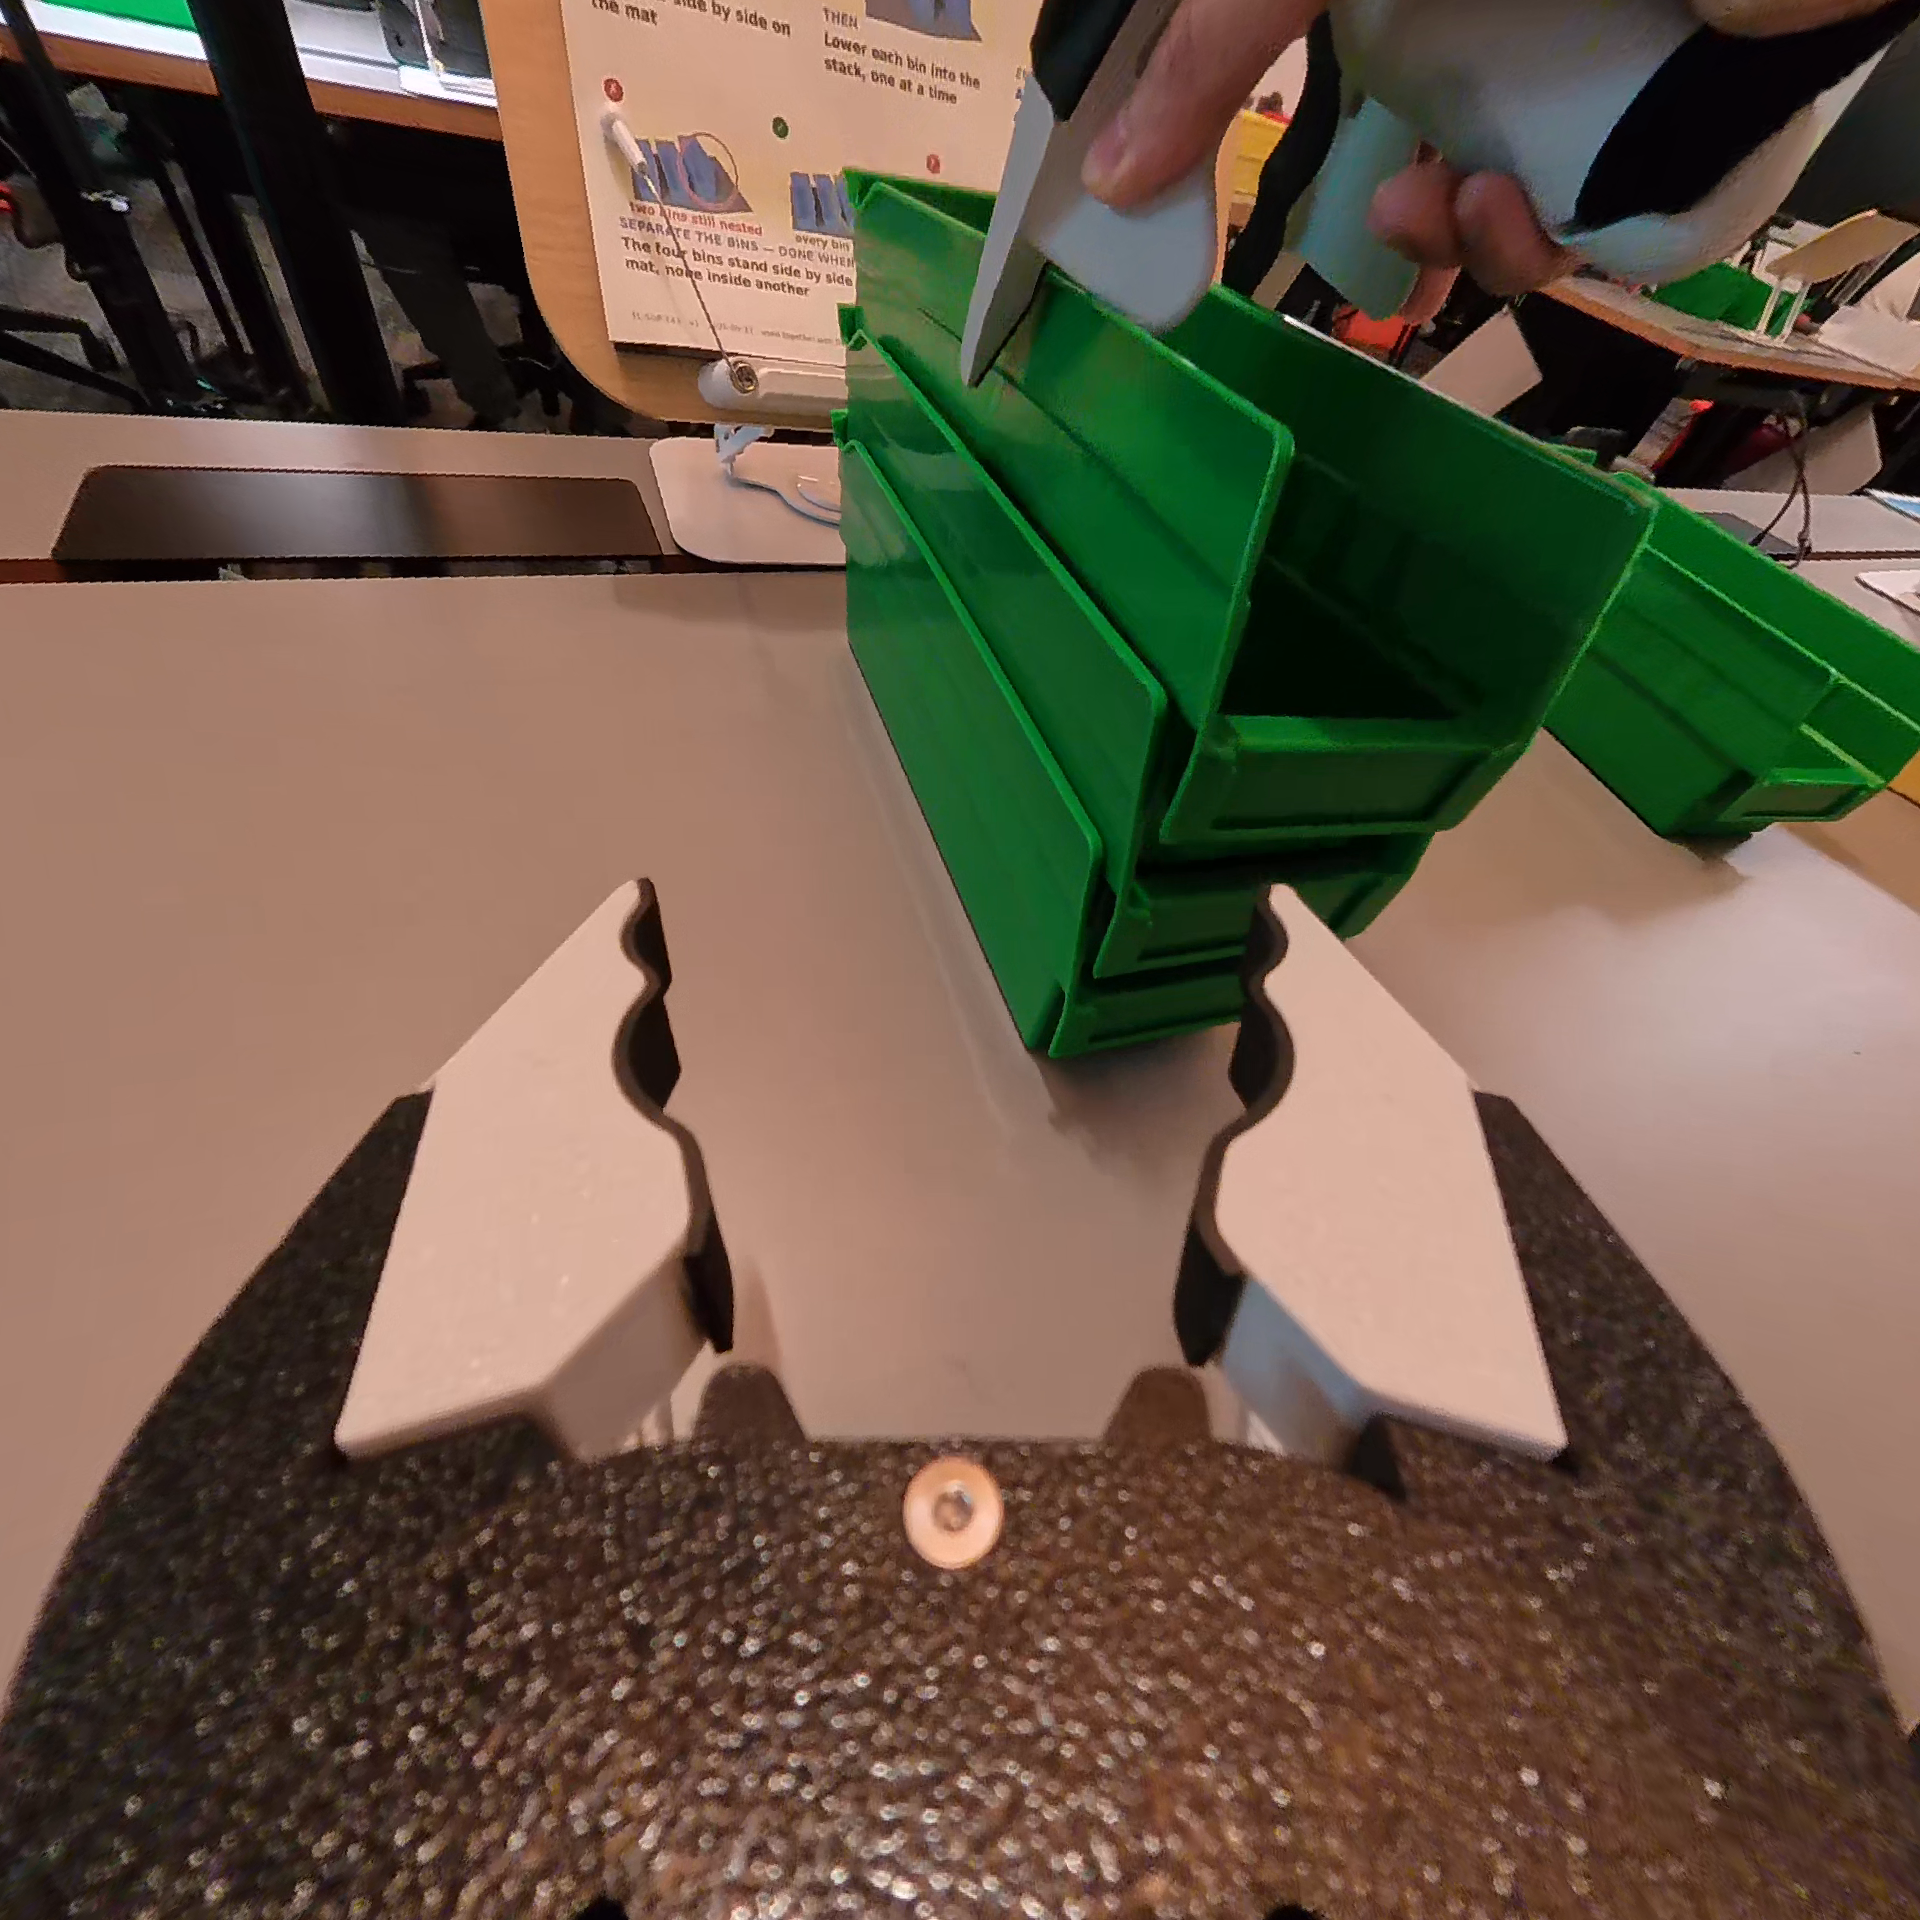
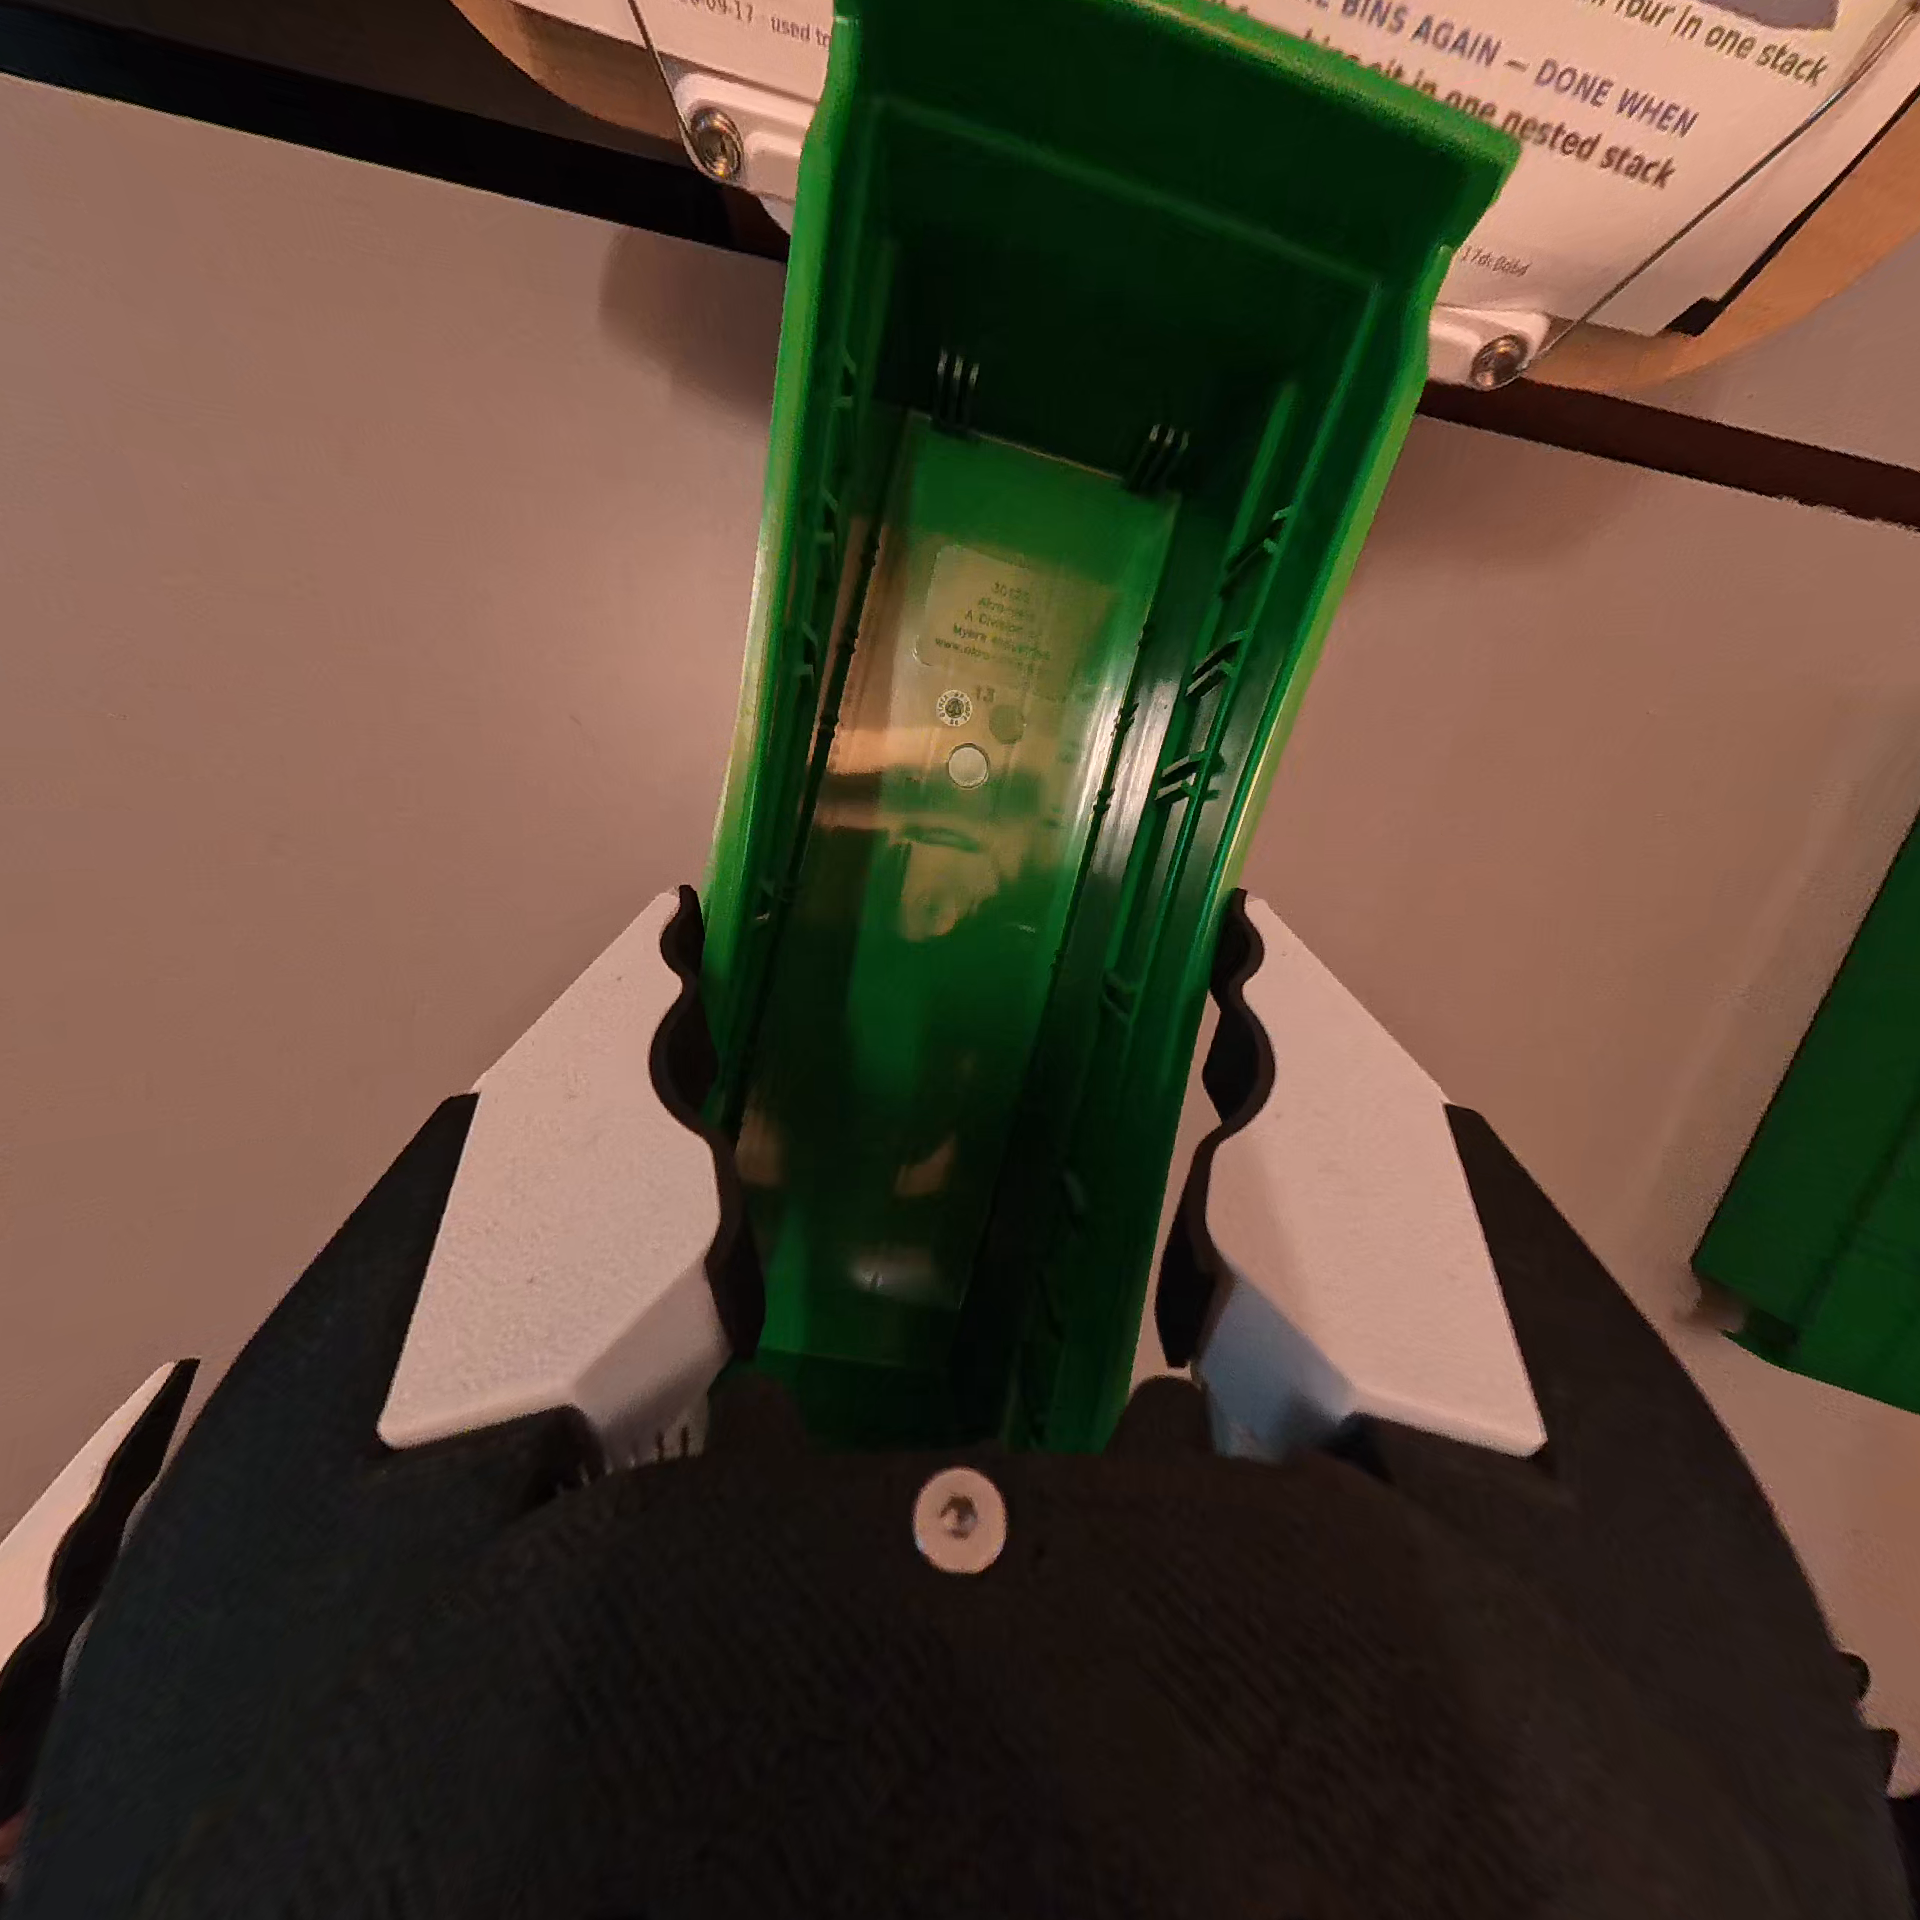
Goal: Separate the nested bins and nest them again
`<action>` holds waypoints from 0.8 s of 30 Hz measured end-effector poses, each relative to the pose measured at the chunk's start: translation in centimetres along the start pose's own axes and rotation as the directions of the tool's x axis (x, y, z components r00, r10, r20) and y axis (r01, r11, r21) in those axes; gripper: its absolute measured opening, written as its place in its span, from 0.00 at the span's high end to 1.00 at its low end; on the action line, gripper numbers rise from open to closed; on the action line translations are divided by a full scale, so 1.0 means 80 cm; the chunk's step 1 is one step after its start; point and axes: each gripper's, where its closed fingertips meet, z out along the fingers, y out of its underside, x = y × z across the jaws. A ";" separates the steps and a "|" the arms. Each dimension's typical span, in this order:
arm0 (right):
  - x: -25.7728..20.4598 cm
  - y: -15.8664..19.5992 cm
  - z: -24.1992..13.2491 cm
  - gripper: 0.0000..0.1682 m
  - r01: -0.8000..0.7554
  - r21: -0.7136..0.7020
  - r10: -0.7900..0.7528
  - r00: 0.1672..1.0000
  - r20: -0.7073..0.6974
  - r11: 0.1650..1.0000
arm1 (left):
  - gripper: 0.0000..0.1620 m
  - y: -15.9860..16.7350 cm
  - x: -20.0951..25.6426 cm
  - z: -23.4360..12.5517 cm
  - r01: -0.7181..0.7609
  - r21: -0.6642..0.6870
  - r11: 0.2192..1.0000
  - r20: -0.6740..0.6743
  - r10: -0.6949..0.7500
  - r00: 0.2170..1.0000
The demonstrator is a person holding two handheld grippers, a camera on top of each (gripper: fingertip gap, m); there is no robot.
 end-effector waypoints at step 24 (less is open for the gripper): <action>0.002 0.013 0.014 0.30 0.051 -0.050 -0.051 0.999 0.001 0.997 | 0.33 -0.001 -0.006 -0.003 0.016 0.002 1.000 0.001 -0.016 1.000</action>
